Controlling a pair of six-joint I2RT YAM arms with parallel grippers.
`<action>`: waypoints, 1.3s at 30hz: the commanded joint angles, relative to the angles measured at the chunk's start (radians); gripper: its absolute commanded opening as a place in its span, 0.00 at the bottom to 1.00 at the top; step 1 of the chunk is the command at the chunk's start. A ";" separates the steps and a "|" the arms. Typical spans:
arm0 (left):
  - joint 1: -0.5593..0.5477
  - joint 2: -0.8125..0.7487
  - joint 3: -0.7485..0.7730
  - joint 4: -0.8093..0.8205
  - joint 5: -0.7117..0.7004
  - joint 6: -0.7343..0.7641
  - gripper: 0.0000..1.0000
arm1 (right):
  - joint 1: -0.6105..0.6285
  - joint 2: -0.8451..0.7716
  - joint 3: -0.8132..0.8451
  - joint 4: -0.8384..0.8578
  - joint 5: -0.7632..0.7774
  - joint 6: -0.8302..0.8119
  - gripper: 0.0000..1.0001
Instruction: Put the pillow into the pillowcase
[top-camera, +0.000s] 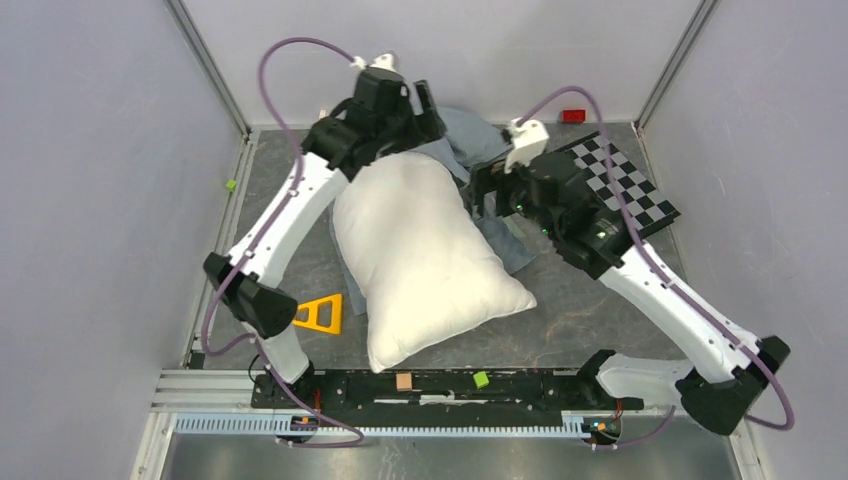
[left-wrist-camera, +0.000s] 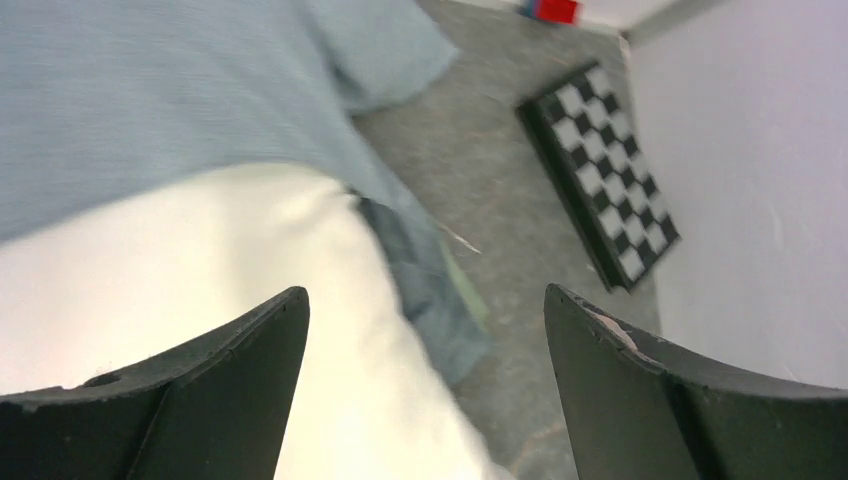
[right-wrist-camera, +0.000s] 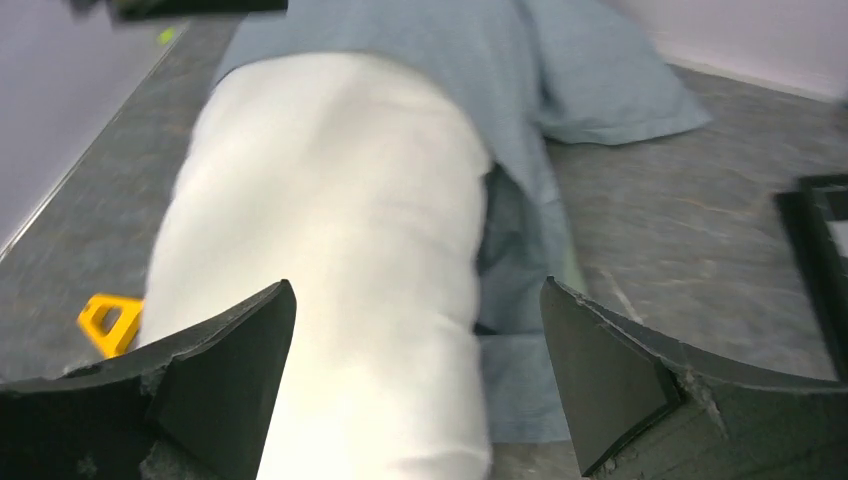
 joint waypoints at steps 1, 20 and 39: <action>0.129 -0.111 -0.145 -0.039 -0.078 0.099 0.93 | 0.204 0.111 0.016 0.038 0.113 -0.004 0.98; 0.241 0.070 -0.337 0.107 -0.378 0.315 0.91 | 0.311 0.320 -0.049 -0.055 0.484 -0.067 0.00; 0.236 -0.005 -0.384 0.133 -0.308 0.314 0.02 | 0.271 0.112 -0.091 0.106 0.248 -0.231 0.81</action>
